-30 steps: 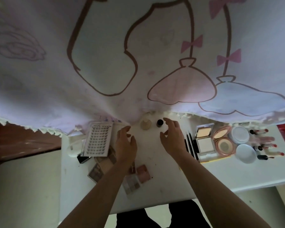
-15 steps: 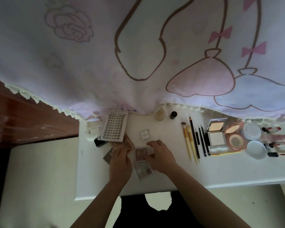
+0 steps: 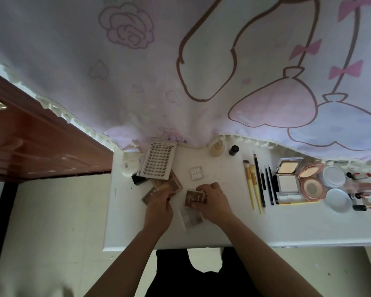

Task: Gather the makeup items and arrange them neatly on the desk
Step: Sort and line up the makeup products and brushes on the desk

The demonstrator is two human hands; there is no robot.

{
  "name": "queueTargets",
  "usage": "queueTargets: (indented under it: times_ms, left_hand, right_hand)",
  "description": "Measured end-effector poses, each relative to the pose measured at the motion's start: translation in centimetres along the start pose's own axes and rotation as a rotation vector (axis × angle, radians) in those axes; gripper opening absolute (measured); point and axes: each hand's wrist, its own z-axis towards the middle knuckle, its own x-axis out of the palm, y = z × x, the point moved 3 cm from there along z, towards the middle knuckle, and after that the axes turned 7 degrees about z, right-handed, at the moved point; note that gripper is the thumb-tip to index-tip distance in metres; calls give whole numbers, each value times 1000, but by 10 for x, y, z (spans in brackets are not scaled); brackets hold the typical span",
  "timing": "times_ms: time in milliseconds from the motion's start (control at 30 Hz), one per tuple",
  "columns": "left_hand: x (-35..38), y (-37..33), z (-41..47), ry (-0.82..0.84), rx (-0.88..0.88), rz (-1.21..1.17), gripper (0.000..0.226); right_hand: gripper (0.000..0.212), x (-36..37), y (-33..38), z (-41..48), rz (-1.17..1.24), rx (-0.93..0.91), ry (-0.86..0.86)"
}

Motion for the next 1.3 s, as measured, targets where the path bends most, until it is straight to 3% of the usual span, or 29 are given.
queueTargets:
  times_ms: [100, 167, 300, 367, 467, 633, 833, 1033, 1200, 1300]
  left_hand:
    - [-1, -3, -3, 1, -11, 3, 37]
    - [-6, -12, -2, 9, -79, -57, 26]
    - [-19, -41, -2, 117, -286, -423, 14]
    - [-24, -57, -4, 218, -308, -614, 18]
    - [-29, -73, -7, 393, -290, -779, 43]
    - [-38, -89, -11, 551, -195, -945, 45]
    - [-41, -97, -13, 563, -212, -1107, 41]
    - [-36, -99, -15, 543, -352, -1185, 29]
    - [-36, -102, -17, 510, -387, -1167, 26]
    - [-36, -102, -16, 524, -352, -1168, 28]
  right_hand:
    - [29, -7, -3, -6, 147, 20, -74]
    - [21, -11, -9, -11, 386, 92, -119]
    - [25, -19, -16, -22, 822, 197, -123]
    - [23, -23, -12, -29, 989, 216, -63]
    - [25, -25, -9, -36, 1195, 217, 65]
    - [25, -38, 12, -50, 1363, 197, 146]
    - [22, -49, 19, -62, 1333, 164, 152]
    - [12, -59, 20, -73, 1008, -10, -29]
    - [11, -73, 29, -87, 796, -190, -1]
    - [12, -79, 28, -88, 707, -204, -17]
